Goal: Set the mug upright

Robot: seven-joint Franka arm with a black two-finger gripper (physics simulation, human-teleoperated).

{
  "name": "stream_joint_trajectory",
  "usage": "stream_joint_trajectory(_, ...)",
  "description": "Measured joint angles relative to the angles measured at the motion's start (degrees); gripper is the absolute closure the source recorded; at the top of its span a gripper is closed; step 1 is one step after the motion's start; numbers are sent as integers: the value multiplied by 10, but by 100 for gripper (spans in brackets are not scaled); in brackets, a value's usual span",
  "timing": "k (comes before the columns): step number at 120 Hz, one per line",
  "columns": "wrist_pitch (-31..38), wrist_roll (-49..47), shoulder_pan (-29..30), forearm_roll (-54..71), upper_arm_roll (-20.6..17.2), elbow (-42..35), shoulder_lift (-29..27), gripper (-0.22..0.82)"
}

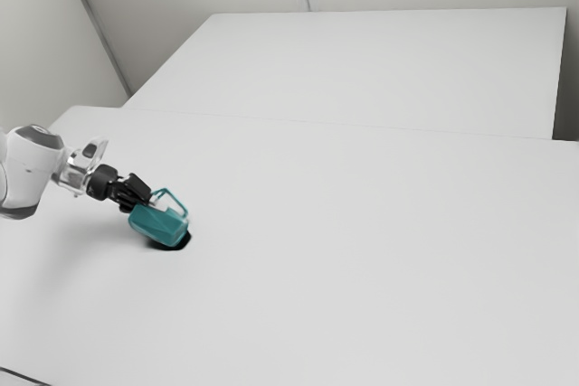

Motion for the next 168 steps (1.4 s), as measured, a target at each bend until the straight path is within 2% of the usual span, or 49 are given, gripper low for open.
stream_joint_trajectory(36, 0, 11, 1, -4, -8, 0, -3, 74)
stream_joint_trajectory(68, -4, 16, -6, -5, -11, -8, -34, 78)
stream_joint_trajectory(85, -8, 17, -6, 7, -33, 2, -49, 79)
stream_joint_trajectory(96, 5, 18, -32, 34, -35, 6, -68, 79)
stream_joint_trajectory(116, 71, 10, -99, 116, -35, 6, -94, 79)
stream_joint_trajectory(140, 171, -21, -185, 268, -35, 12, -92, 79)
stream_joint_trajectory(168, 249, -88, -266, 434, -34, 16, -84, 79)
